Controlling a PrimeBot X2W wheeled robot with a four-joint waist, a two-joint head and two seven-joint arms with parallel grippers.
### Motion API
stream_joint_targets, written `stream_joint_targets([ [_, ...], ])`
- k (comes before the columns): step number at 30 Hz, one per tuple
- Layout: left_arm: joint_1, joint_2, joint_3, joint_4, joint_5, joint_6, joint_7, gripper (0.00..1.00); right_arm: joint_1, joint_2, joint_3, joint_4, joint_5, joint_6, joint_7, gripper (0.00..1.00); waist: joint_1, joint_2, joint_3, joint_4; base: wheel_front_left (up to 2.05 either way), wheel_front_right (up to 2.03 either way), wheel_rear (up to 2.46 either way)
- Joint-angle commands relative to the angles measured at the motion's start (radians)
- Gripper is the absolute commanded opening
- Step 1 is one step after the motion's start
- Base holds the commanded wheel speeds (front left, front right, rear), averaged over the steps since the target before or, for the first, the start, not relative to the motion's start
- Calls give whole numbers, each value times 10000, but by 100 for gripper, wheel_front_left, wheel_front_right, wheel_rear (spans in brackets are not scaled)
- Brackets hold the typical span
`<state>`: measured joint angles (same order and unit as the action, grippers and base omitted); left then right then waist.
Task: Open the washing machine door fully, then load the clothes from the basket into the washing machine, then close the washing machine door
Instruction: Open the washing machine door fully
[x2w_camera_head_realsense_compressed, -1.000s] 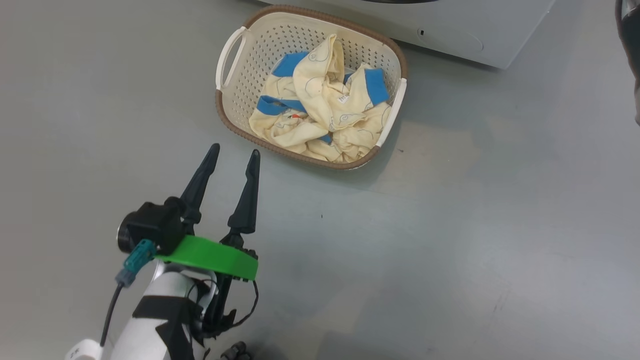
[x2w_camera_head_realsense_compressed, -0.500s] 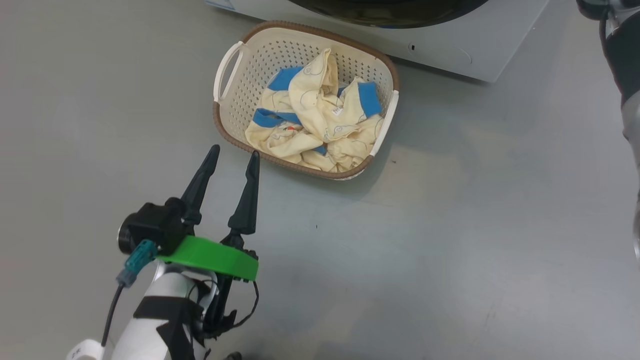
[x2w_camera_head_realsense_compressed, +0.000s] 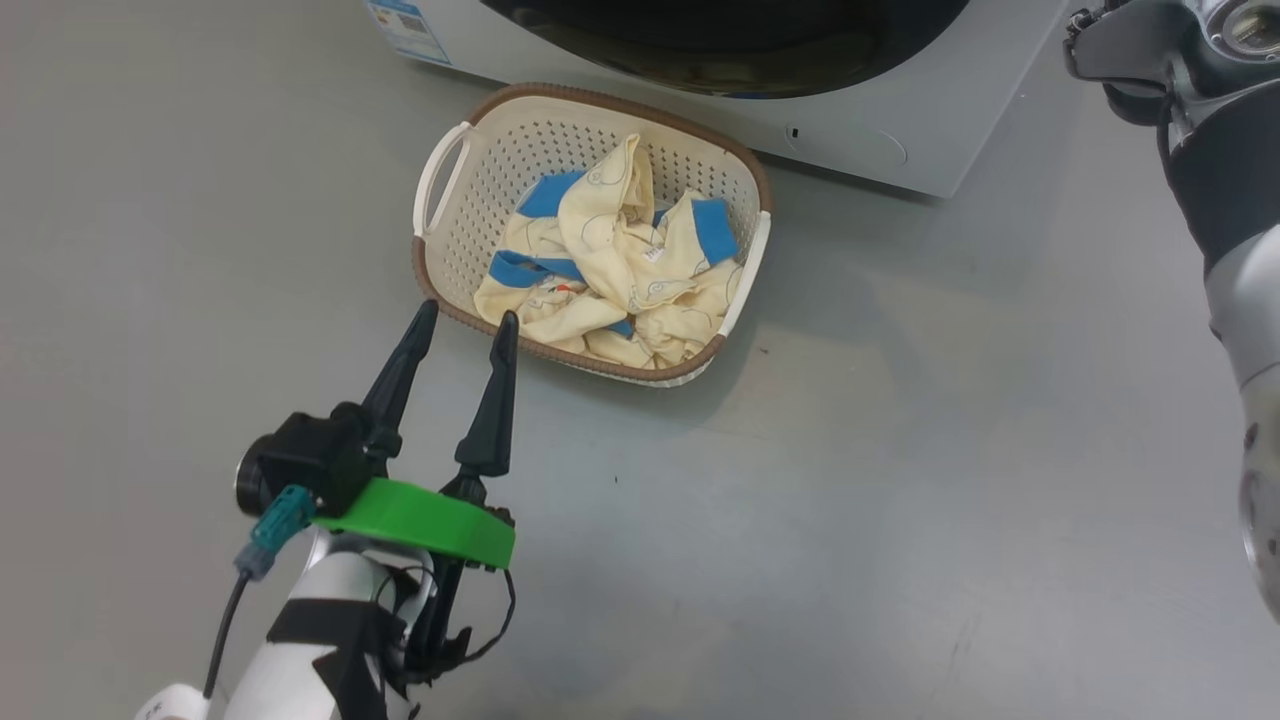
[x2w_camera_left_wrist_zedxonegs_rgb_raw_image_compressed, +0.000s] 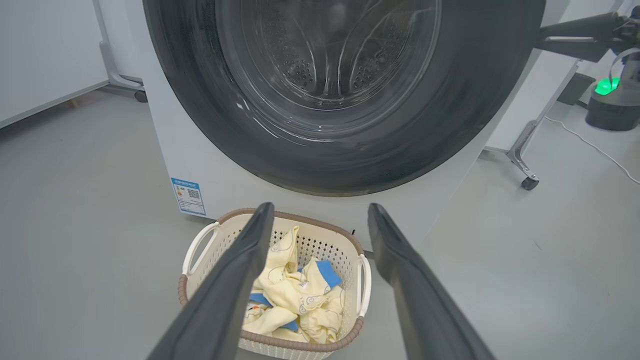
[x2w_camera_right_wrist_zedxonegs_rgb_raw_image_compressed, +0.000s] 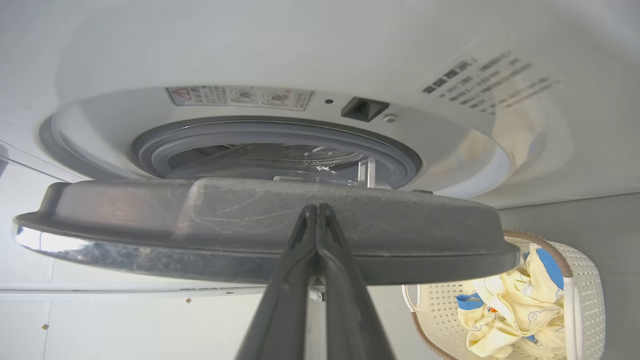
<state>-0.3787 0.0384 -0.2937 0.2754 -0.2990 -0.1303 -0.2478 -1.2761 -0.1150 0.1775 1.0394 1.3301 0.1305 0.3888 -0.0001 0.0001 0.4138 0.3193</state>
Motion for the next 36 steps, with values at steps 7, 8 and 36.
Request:
stream_joint_targets([
  [7,95,264,351,-360,103,-4,-140,100,-156,487,170,-605,148,2,-283,0,1,-1,96,-4,0,0,0],
  [8,88,264,331,-372,97,-4,-140,100,-196,486,150,-601,159,2,-386,0,1,-1,130,14,0,0,0],
  [36,133,229,349,-293,60,-4,-140,100,-10,573,671,-249,822,2,470,0,1,-1,2,218,0,0,0],
])
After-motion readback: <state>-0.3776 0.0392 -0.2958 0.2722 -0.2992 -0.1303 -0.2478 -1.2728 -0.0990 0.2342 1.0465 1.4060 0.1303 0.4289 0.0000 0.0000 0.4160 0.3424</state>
